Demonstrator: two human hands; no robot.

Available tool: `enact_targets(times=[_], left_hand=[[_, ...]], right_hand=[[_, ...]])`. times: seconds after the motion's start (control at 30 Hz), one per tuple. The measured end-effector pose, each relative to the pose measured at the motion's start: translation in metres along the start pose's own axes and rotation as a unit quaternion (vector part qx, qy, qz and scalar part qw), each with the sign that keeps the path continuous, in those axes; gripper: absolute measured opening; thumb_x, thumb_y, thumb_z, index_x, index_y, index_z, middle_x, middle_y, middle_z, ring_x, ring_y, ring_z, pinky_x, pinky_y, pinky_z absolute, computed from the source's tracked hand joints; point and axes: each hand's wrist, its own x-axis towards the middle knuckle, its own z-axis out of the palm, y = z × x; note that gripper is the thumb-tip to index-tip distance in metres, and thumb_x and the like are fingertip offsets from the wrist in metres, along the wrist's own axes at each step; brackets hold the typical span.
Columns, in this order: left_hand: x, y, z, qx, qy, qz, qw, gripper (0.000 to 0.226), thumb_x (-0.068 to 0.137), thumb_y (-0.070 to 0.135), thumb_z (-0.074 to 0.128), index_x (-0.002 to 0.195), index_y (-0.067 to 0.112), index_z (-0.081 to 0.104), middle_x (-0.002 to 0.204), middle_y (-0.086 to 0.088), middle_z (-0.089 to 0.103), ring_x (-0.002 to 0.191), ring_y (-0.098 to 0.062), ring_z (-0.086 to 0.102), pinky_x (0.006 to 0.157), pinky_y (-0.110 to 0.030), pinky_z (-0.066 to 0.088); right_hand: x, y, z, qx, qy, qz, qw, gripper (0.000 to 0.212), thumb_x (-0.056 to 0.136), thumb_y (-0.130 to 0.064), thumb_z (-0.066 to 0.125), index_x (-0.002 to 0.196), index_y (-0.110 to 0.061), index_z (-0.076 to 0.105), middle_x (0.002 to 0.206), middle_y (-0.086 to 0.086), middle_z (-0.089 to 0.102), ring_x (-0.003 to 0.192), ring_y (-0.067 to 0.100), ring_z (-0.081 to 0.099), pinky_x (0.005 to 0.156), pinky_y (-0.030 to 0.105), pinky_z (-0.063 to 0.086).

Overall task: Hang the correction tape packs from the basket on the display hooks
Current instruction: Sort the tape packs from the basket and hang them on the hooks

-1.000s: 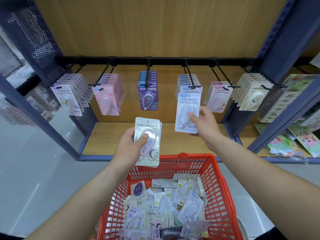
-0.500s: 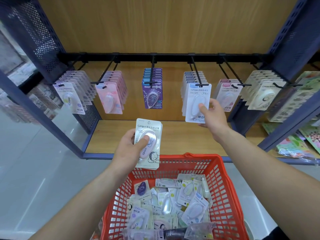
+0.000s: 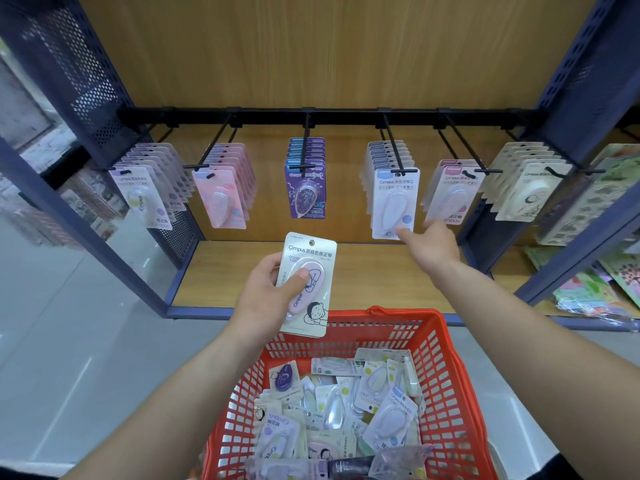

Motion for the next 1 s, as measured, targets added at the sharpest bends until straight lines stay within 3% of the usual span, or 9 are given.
enact_targets(times=[0.1, 0.17, 0.23, 0.3, 0.43, 0.57, 0.73, 0.83, 1.0], left_hand=[[0.003, -0.001, 0.002, 0.003, 0.005, 0.006, 1.000, 0.027, 0.096, 0.017, 0.069, 0.123, 0.019, 0.062, 0.109, -0.002, 0.078, 0.097, -0.026, 0.076, 0.086, -0.055, 0.060], [0.004, -0.002, 0.006, 0.004, 0.007, 0.007, 1.000, 0.031, 0.094, 0.015, 0.071, 0.124, 0.018, 0.062, 0.109, -0.002, 0.078, 0.097, -0.024, 0.076, 0.087, -0.054, 0.060], [0.003, -0.003, 0.011, 0.002, 0.009, 0.012, 1.000, 0.034, 0.092, 0.012, 0.074, 0.123, 0.016, 0.061, 0.109, -0.004, 0.077, 0.098, -0.024, 0.075, 0.089, -0.052, 0.060], [0.002, -0.004, 0.016, 0.000, 0.005, 0.017, 1.000, 0.037, 0.089, 0.010, 0.076, 0.123, 0.014, 0.061, 0.108, -0.006, 0.077, 0.100, -0.026, 0.075, 0.089, -0.049, 0.060], [-0.003, -0.004, 0.023, -0.005, -0.013, 0.016, 1.000, 0.041, 0.088, 0.010, 0.077, 0.125, 0.012, 0.061, 0.109, -0.005, 0.078, 0.101, -0.025, 0.075, 0.090, -0.046, 0.060], [-0.005, -0.005, 0.021, 0.006, -0.012, 0.010, 1.000, 0.027, 0.097, 0.009, 0.067, 0.121, 0.020, 0.065, 0.110, 0.000, 0.078, 0.101, -0.024, 0.075, 0.090, -0.051, 0.060], [-0.009, -0.004, 0.017, 0.001, -0.013, 0.021, 1.000, 0.030, 0.102, 0.005, 0.058, 0.116, 0.028, 0.070, 0.104, -0.002, 0.079, 0.095, -0.028, 0.076, 0.082, -0.045, 0.061], [-0.012, -0.003, 0.023, -0.004, -0.022, 0.037, 0.999, 0.035, 0.101, 0.004, 0.059, 0.122, 0.030, 0.067, 0.104, 0.001, 0.079, 0.094, -0.024, 0.077, 0.077, -0.041, 0.063], [-0.010, 0.000, 0.033, -0.040, -0.056, 0.005, 0.998, 0.034, 0.103, 0.015, 0.055, 0.137, 0.019, 0.063, 0.110, 0.003, 0.079, 0.100, -0.013, 0.075, 0.085, -0.025, 0.059]], right_hand=[[-0.026, 0.003, -0.004, 0.024, -0.044, -0.049, 0.998, 0.040, 0.098, -0.039, 0.062, 0.129, -0.014, 0.058, 0.128, 0.006, 0.063, 0.108, 0.024, 0.063, 0.091, 0.039, 0.050], [-0.055, -0.001, -0.002, 0.100, -0.166, -0.057, 0.979, 0.023, 0.102, -0.031, 0.057, 0.114, -0.012, 0.064, 0.107, 0.007, 0.071, 0.085, 0.020, 0.067, 0.077, 0.036, 0.049], [-0.082, -0.006, 0.004, 0.147, -0.286, -0.059, 0.945, 0.023, 0.104, -0.029, 0.055, 0.109, -0.009, 0.064, 0.095, 0.008, 0.072, 0.075, 0.020, 0.068, 0.068, 0.035, 0.050], [-0.101, -0.006, 0.011, 0.172, -0.332, -0.060, 0.925, 0.021, 0.101, -0.032, 0.061, 0.103, -0.012, 0.061, 0.092, 0.007, 0.074, 0.074, 0.022, 0.071, 0.065, 0.036, 0.054], [-0.112, 0.000, 0.014, 0.214, -0.314, -0.051, 0.924, 0.023, 0.097, -0.027, 0.069, 0.097, -0.012, 0.051, 0.093, 0.008, 0.076, 0.068, 0.017, 0.072, 0.064, 0.038, 0.058], [-0.103, 0.000, 0.004, 0.254, -0.272, -0.030, 0.928, 0.016, 0.098, -0.019, 0.067, 0.100, -0.013, 0.052, 0.095, 0.009, 0.074, 0.069, 0.016, 0.072, 0.055, 0.032, 0.056], [-0.097, 0.007, -0.001, 0.275, -0.229, -0.035, 0.933, 0.013, 0.096, -0.019, 0.068, 0.098, -0.015, 0.056, 0.091, 0.002, 0.078, 0.084, 0.023, 0.073, 0.076, 0.040, 0.056], [-0.103, 0.011, 0.005, 0.265, -0.229, -0.045, 0.936, 0.019, 0.096, -0.024, 0.070, 0.105, -0.015, 0.055, 0.099, 0.002, 0.078, 0.097, 0.024, 0.074, 0.092, 0.046, 0.055], [-0.110, 0.010, 0.007, 0.298, -0.246, -0.058, 0.920, 0.029, 0.097, -0.020, 0.069, 0.120, -0.011, 0.053, 0.103, 0.002, 0.079, 0.094, 0.018, 0.076, 0.085, 0.040, 0.059]])
